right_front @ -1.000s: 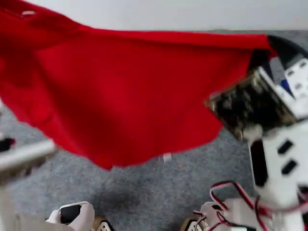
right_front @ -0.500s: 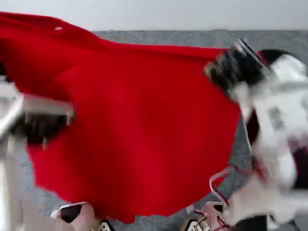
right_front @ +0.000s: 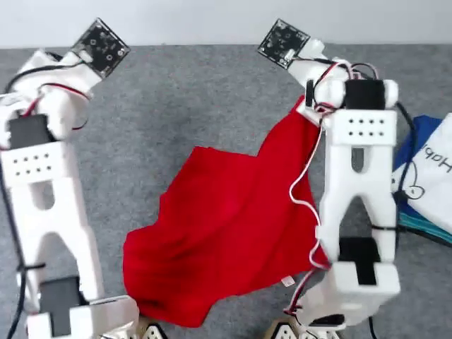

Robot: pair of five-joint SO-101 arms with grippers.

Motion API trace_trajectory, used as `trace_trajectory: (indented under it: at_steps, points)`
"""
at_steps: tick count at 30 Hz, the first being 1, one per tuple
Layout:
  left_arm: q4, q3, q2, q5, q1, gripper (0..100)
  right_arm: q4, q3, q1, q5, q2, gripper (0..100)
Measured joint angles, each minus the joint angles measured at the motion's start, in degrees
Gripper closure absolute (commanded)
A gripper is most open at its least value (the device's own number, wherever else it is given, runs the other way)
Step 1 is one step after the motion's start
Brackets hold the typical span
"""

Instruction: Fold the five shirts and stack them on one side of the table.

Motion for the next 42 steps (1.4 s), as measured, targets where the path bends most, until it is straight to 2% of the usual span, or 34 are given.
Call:
trace_trajectory:
  at_steps: [5, 9, 16, 21, 27, 37, 39, 42]
  points:
    - [1.05, 0.09, 6.86, 0.26, 4.31, 98, -0.18, 0.18, -0.44, -0.79, 3.87, 98.8]
    - [5.19, 0.09, 12.40, 6.77, 10.81, 98, 0.79, 0.18, -0.26, -2.29, 5.19, 98.8]
    - [14.07, -2.90, 21.80, 16.79, 21.54, 83, 5.27, 0.18, 0.53, -2.64, 5.19, 98.8]
    - [21.36, -11.34, 29.80, 21.45, 25.14, 81, 7.47, 0.18, 4.31, -2.64, 5.19, 98.8]
    - [27.43, -25.14, 42.73, 21.89, 25.93, 81, 10.55, 0.18, 6.15, -2.64, 5.19, 98.8]
    - [40.26, -54.86, 65.32, 23.56, 25.14, 82, 10.55, 0.18, 6.42, -2.64, 5.19, 98.8]
    - [41.58, -59.25, 69.89, 23.47, 25.23, 86, 10.55, 0.18, 6.42, -2.64, 5.19, 98.8]
    - [42.64, -63.30, 73.32, 23.56, 25.41, 99, 10.55, 0.18, 6.42, -2.64, 5.19, 98.8]
